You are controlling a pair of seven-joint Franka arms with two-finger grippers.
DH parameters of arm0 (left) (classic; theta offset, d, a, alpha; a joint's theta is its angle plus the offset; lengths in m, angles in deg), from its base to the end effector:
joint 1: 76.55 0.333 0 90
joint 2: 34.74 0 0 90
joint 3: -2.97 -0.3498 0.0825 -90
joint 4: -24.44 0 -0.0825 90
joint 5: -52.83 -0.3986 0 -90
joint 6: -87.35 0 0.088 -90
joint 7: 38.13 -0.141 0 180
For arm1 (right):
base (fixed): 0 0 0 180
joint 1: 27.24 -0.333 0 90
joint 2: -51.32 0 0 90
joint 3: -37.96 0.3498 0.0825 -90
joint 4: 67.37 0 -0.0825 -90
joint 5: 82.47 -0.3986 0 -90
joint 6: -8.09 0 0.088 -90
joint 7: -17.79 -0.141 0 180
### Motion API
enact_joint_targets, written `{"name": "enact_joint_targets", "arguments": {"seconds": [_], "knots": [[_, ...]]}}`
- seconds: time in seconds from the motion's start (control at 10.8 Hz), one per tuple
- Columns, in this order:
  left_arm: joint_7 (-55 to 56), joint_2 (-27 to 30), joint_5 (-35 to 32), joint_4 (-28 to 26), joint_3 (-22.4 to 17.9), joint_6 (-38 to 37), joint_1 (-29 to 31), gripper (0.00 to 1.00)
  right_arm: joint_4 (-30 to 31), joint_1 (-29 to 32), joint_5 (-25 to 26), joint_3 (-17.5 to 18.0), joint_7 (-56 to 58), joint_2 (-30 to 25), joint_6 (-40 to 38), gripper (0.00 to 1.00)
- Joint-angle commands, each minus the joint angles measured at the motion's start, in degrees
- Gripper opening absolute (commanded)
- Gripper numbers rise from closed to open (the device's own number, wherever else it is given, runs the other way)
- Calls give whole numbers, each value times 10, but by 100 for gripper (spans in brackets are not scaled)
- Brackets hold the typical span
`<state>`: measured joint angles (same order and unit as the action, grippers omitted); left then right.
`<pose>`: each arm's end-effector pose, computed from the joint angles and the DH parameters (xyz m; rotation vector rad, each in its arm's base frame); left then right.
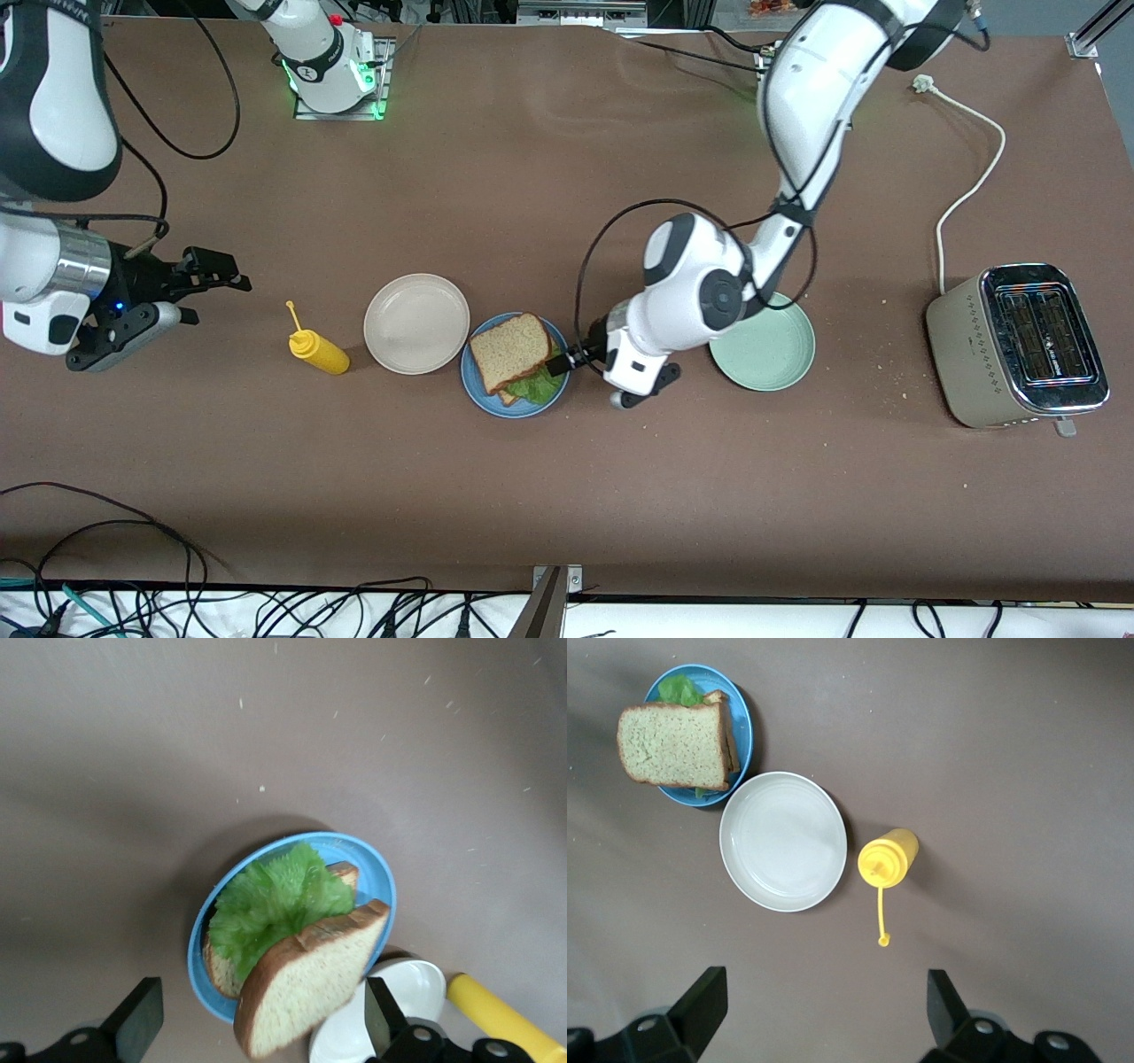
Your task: Make sandwich in blue plate with both arms
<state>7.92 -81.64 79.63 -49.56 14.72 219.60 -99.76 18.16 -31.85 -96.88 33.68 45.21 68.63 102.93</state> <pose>0.6797 -0.4478 0.2734 2.5060 0.7188 -0.2456 0.6578 0.0425 0.4862 -2.8150 -0.6404 0.1178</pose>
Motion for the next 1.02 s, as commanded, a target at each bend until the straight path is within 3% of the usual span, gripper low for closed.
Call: {"name": "enact_joint_targets", "arguments": {"seconds": [0.0,0.09,0.28,0.46,0.65,0.92], "knots": [[-4,92,-96,-18,-16,-133,44,100,56,-73,7,-60,-109,-65,5,100],[-13,119,-138,-18,-15,-192,72,100,56,-86,11,-61,-132,-75,4,100],[-77,172,-188,-18,-19,-302,108,100,60,-120,101,-57,-199,-98,5,100],[-135,210,-303,-16,-18,-370,127,100,61,-123,157,-38,-219,-107,4,100],[-205,248,-317,-15,-16,-413,178,100,58,-116,190,-8,-273,-105,1,100],[-227,267,-312,-16,-15,-422,233,100,41,-79,194,-9,-265,-90,7,100]]}}
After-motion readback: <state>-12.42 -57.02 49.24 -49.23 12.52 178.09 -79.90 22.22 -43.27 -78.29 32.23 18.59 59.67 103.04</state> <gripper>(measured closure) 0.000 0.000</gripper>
